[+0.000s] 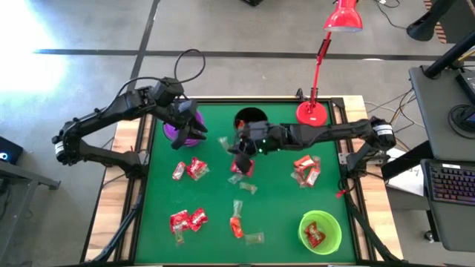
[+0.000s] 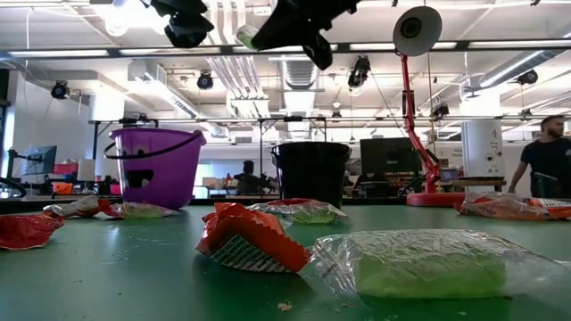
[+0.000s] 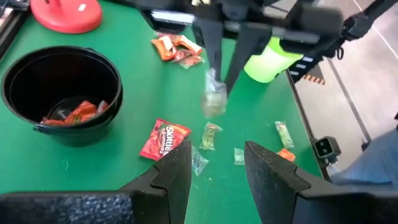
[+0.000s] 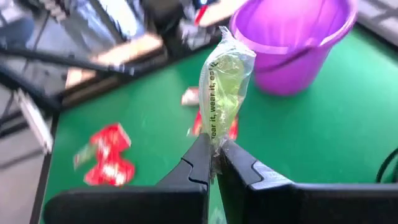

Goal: Sort candy
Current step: Put the green gummy into the violet bucket

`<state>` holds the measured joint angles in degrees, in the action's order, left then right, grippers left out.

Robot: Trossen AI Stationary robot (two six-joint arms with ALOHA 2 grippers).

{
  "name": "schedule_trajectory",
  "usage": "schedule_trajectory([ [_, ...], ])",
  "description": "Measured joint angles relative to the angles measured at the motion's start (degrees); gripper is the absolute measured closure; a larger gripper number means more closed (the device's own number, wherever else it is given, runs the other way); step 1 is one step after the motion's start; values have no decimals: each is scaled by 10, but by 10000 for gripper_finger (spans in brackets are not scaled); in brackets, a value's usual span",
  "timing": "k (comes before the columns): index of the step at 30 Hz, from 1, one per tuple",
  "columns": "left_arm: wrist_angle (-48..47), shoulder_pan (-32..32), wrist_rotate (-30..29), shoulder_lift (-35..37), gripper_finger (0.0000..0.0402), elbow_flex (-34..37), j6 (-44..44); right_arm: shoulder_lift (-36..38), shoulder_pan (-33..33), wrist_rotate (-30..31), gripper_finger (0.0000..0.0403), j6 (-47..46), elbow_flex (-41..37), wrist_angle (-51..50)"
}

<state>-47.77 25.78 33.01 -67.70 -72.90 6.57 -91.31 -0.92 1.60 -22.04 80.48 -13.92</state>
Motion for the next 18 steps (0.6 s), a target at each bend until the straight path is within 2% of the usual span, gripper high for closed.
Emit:
schedule_trajectory([
  [5, 33, -1, -1, -22, 271, 0, -10, -14, -9, 1, 394, 5, 27, 14],
  [9, 33, -1, -26, -38, 271, 0, 0, -21, -9, 1, 394, 21, 49, 13],
  [18, 46, 0, 25, -45, 271, 0, 35, -27, -24, 16, 394, 40, 65, 4],
])
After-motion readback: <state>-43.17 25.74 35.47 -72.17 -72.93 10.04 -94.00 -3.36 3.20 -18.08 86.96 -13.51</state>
